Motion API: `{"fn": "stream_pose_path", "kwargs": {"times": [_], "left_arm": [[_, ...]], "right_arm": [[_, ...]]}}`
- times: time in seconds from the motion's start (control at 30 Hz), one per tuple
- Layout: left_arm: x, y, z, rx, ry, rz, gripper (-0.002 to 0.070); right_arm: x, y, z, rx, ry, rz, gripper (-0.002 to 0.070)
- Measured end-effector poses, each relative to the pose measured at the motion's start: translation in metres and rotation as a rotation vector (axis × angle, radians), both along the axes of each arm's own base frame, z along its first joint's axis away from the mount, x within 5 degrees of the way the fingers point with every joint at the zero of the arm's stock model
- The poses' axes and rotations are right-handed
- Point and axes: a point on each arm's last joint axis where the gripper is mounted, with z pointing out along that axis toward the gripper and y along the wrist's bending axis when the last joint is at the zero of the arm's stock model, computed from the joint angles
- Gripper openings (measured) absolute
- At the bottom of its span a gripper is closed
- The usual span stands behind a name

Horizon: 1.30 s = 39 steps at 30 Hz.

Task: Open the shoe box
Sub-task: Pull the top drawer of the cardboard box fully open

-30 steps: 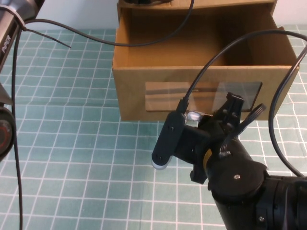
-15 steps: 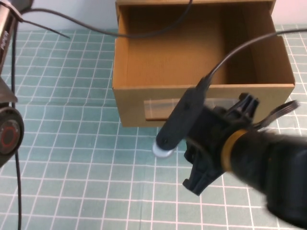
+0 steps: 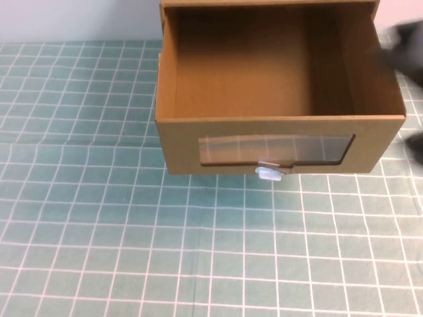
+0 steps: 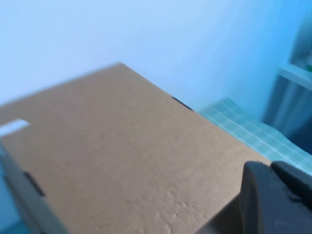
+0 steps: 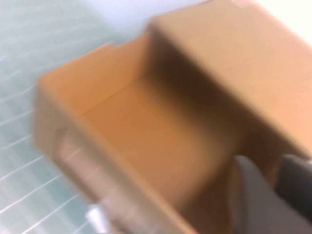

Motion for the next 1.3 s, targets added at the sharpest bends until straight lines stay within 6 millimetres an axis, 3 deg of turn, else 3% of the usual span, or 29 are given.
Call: {"fn": "stream_pose_path", "kwargs": {"times": [0.1,0.2,0.27,0.37,0.5,0.7,0.93,1.13,1.3], "left_arm": [[-0.032,0.015,0.023,-0.006,-0.056,0.049,-0.0005],[-0.065,0.028,0.039,0.0,-0.09,0.071,-0.0005],[-0.085,0.036,0.043,0.021,-0.093,0.081,-0.0005],[-0.102,0.046,0.033,0.089,-0.056,0.105,-0.0005],[-0.114,0.057,-0.006,0.214,0.069,0.152,-0.0005],[-0.156,0.077,-0.079,0.347,0.239,0.175,-0.0005],[-0.198,0.093,-0.154,0.247,0.139,0.244,-0.0005],[-0.21,0.103,-0.207,0.196,0.016,0.317,-0.0005],[-0.207,0.107,-0.219,0.26,-0.041,0.349,-0.0005]], "right_arm": [[-0.013,-0.033,0.013,0.058,-0.024,-0.042,0.003],[-0.024,-0.066,0.018,0.098,-0.01,-0.1,0.0],[-0.031,-0.084,0.019,0.118,-0.005,-0.132,-0.0007],[-0.036,-0.1,0.009,0.106,0.006,-0.168,-0.001],[-0.039,-0.11,-0.02,0.136,0.055,-0.214,-0.0011],[-0.041,-0.123,-0.068,0.238,0.066,-0.305,-0.0013],[-0.044,-0.136,-0.111,0.212,0.05,-0.343,-0.0013],[-0.045,-0.143,-0.12,0.188,0.063,-0.392,-0.0013],[-0.045,-0.145,-0.12,0.191,0.066,-0.403,-0.0013]]}}
